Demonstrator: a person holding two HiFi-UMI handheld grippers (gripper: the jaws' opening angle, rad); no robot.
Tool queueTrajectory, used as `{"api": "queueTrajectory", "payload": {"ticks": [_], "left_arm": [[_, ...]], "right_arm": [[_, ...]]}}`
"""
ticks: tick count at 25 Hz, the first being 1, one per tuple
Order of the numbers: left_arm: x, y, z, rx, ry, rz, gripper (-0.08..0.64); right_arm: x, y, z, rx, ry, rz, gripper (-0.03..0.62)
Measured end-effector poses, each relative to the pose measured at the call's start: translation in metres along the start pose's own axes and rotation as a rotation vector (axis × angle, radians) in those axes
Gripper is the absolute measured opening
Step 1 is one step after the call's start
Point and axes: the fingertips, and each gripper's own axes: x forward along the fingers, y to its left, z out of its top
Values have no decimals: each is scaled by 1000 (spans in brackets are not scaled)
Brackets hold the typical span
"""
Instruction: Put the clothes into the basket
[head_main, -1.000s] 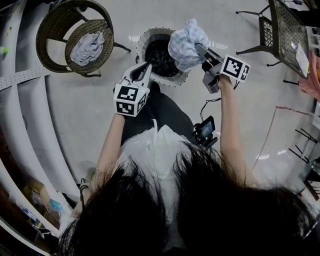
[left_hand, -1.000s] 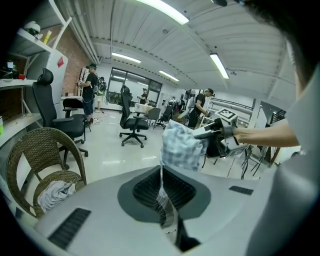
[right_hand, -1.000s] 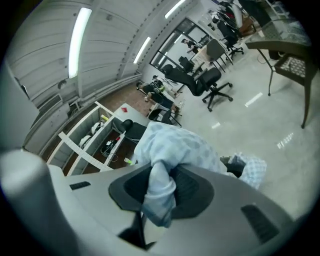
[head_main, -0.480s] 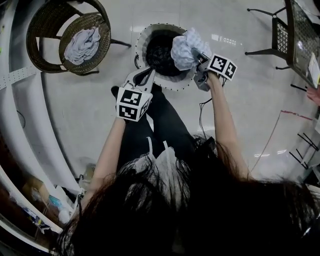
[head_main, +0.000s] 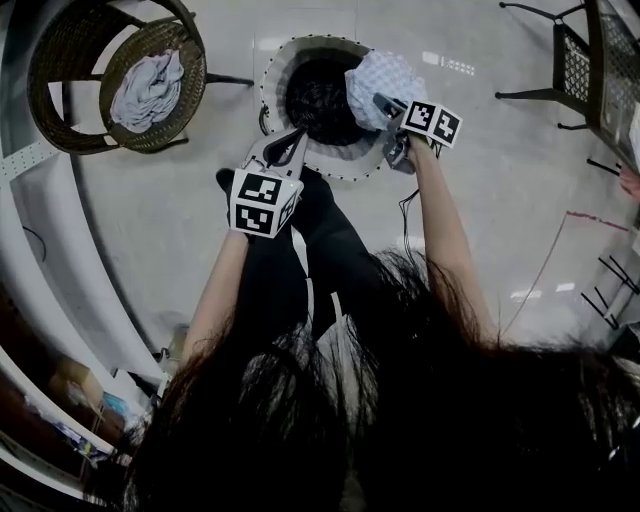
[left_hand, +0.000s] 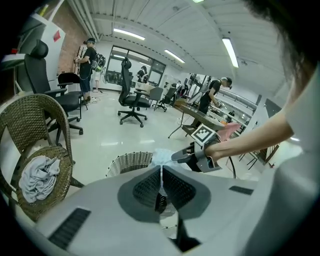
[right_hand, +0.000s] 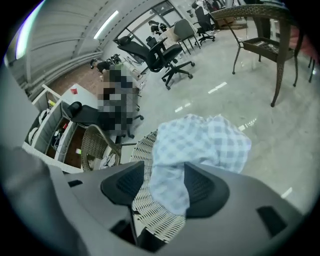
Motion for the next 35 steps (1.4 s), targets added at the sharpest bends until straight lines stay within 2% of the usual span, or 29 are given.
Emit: {"api": "queueTrajectory", "payload": {"ticks": [8,20,27,35], "left_arm": [[-3,-1,-17,-9,21,-2,21],[-25,11,-17,-27,-21,27,23],[-56,22,-4,-51,-74,59,23],[-106,49,10,-91,-161,115,23]], "right_arm": [[8,11,-13,-11,12,25,241],[-7,51,-20,-60,-3,113,241],[-34,106,-22,-84,-30,211,241],[-63,194,-38,-146,-36,349,241]]}}
